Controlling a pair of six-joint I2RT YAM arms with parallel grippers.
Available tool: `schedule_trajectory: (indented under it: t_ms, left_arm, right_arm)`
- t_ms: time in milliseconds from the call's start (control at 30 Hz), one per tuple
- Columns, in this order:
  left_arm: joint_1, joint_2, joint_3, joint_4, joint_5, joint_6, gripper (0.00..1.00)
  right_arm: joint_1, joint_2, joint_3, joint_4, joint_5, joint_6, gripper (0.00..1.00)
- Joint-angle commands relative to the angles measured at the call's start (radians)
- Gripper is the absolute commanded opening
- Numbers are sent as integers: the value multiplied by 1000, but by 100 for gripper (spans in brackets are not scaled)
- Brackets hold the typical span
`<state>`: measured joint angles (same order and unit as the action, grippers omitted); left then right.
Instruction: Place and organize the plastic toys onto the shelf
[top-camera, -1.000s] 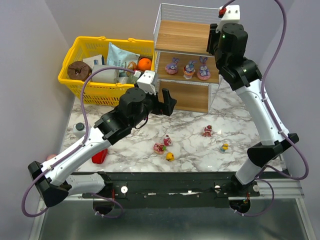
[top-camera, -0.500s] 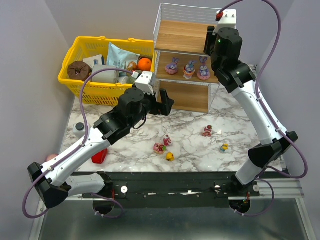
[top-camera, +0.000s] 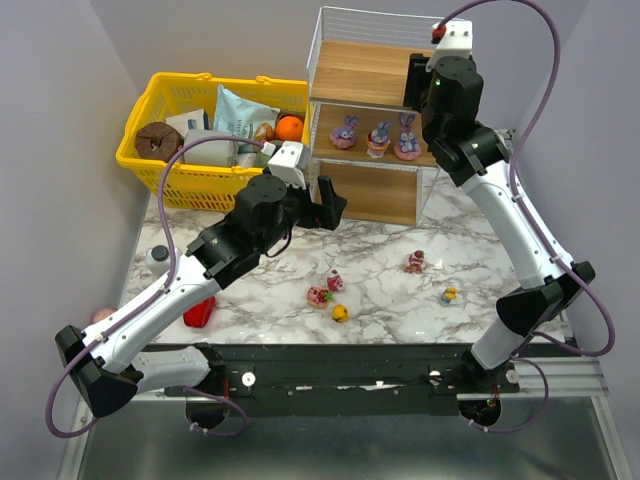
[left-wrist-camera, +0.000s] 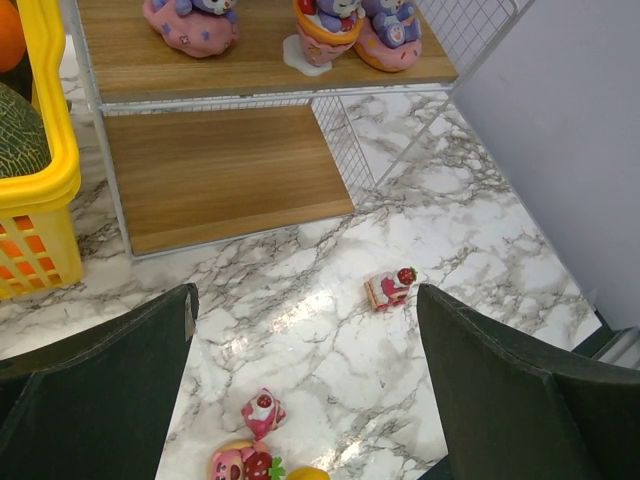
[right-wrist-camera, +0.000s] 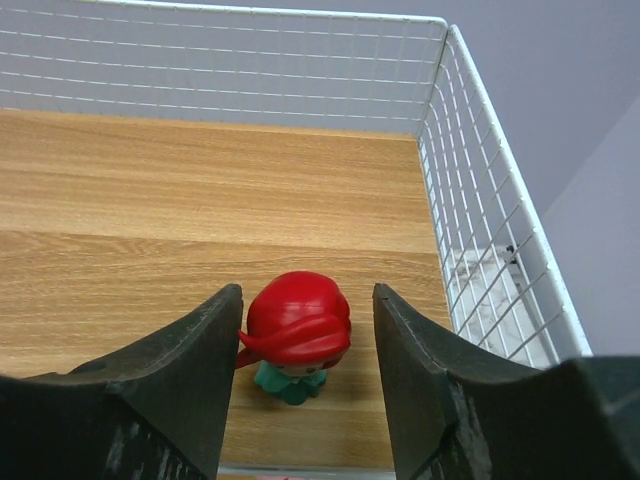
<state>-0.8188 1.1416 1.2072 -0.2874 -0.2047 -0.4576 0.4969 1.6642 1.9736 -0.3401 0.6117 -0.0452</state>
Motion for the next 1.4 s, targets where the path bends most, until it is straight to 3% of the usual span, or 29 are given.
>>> schedule_trajectory:
  t_ms: [0, 433, 633, 800, 1100, 1367]
  left_arm:
    - [4, -16, 0, 8, 21, -6, 99]
    - [12, -16, 3, -1, 18, -3, 99]
    - [20, -16, 6, -7, 18, -3, 99]
    - [20, -22, 0, -13, 25, -1, 99]
    - [23, -14, -38, 13, 100, 14, 99]
    - [20, 40, -109, 86, 274, 25, 99]
  right_arm:
    - [-4, -14, 5, -22, 10, 2, 69]
    - [-4, -29, 132, -111, -43, 42, 85]
    - [-4, -46, 229, -190, -101, 76, 87]
    - [-4, -113, 237, -315, -237, 133, 87]
    - [-4, -506, -180, -451, -351, 323, 87]
    - [-4, -714, -601, -661, -241, 568, 87]
